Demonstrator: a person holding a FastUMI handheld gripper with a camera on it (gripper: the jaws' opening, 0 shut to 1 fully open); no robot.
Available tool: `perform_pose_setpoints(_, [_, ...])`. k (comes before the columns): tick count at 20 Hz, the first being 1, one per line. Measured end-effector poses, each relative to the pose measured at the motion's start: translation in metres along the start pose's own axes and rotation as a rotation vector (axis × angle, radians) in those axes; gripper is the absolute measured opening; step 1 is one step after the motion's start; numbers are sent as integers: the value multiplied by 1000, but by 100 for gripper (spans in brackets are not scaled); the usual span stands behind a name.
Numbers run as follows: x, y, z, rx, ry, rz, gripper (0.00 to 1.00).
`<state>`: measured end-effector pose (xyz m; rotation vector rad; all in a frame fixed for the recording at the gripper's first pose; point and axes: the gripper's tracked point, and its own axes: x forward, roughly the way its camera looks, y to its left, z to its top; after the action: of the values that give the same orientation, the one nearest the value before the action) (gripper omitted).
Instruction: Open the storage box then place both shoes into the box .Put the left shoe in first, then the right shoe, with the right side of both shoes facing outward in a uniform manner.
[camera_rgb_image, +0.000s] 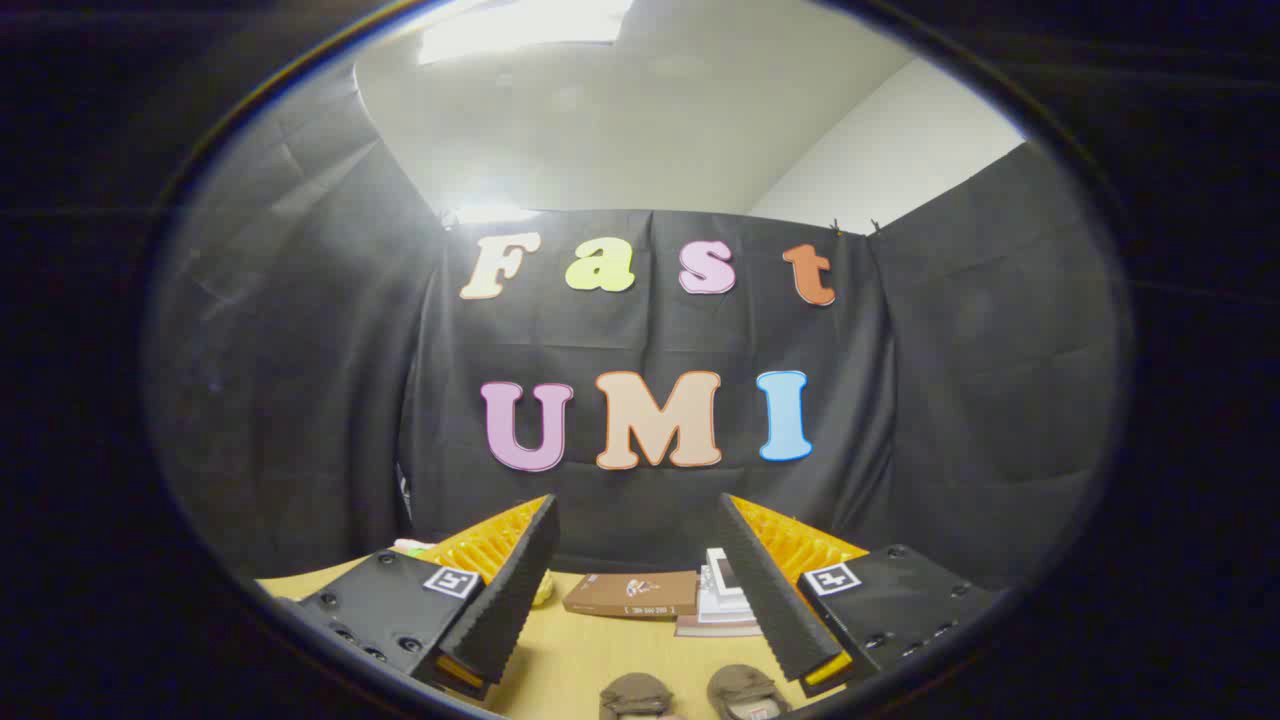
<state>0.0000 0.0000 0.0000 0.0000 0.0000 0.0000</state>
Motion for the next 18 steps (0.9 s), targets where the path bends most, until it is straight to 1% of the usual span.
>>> perform_pose_setpoints(5, [6, -7, -4, 13, 1, -10, 100])
perform_pose_setpoints(18, [15, -8, -11, -12, 3, 22, 100])
